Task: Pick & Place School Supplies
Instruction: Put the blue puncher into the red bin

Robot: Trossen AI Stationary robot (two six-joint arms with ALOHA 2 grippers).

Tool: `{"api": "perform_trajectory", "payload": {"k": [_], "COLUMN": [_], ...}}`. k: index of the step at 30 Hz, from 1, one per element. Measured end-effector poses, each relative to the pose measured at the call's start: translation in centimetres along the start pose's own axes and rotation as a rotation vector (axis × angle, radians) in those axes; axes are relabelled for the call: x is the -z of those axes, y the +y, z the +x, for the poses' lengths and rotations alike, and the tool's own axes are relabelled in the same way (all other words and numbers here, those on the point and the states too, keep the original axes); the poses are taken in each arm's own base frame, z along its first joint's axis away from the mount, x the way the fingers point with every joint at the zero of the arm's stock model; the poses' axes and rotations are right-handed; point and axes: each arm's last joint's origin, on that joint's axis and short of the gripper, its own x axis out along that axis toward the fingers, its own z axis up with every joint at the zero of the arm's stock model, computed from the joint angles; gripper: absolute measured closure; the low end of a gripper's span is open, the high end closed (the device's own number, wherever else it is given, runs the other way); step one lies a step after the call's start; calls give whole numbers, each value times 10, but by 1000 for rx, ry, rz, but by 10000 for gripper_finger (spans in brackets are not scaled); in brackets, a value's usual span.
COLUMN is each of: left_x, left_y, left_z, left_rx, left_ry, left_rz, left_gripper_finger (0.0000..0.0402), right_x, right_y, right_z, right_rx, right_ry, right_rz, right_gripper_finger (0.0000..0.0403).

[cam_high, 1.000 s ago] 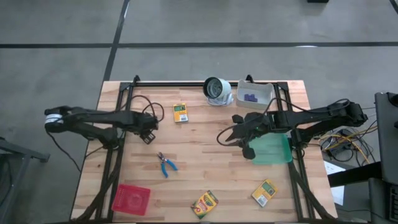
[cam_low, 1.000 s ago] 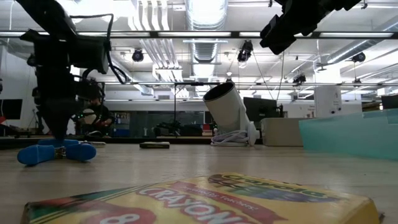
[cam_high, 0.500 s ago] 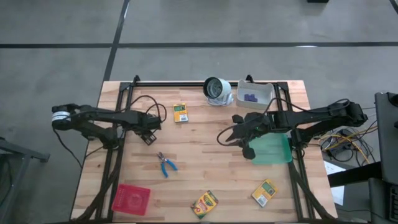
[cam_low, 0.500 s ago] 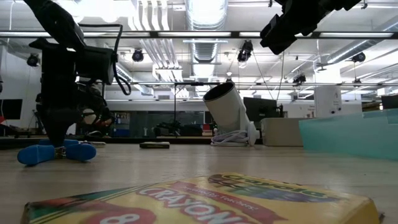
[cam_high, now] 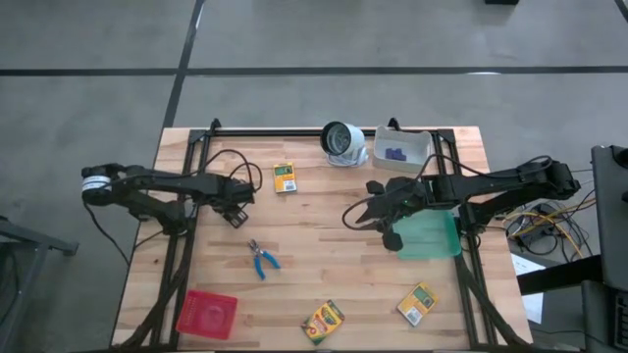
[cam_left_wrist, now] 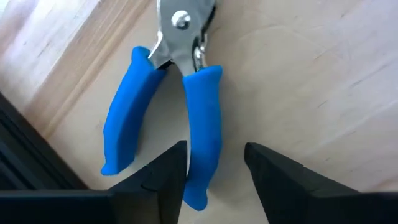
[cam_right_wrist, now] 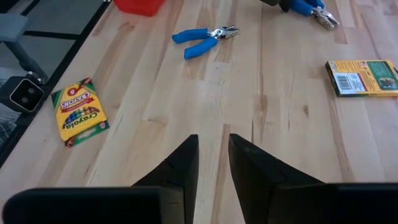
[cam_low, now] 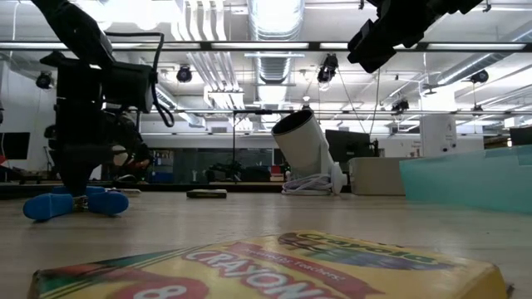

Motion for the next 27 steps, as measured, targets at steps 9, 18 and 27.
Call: {"api": "perform_trajectory", "payload": {"k": [9,18,27], "left_x": [0,0,-5], "left_y": [-1,-1,-2], "left_z": [0,0,-5], "left_rx": [24,20,-13], "left_ry": [6,4,-36], "left_rz": [4,-5,-31], "left_gripper_finger": [331,358,348], "right_x": [0,0,0], "right_y": [0,0,0], "right_z": [0,0,0], "right_rx": [0,0,0], "right_ry": [0,0,0], "right_rz": [0,-1,-3], "right_gripper_finger": [330,335,335]}}
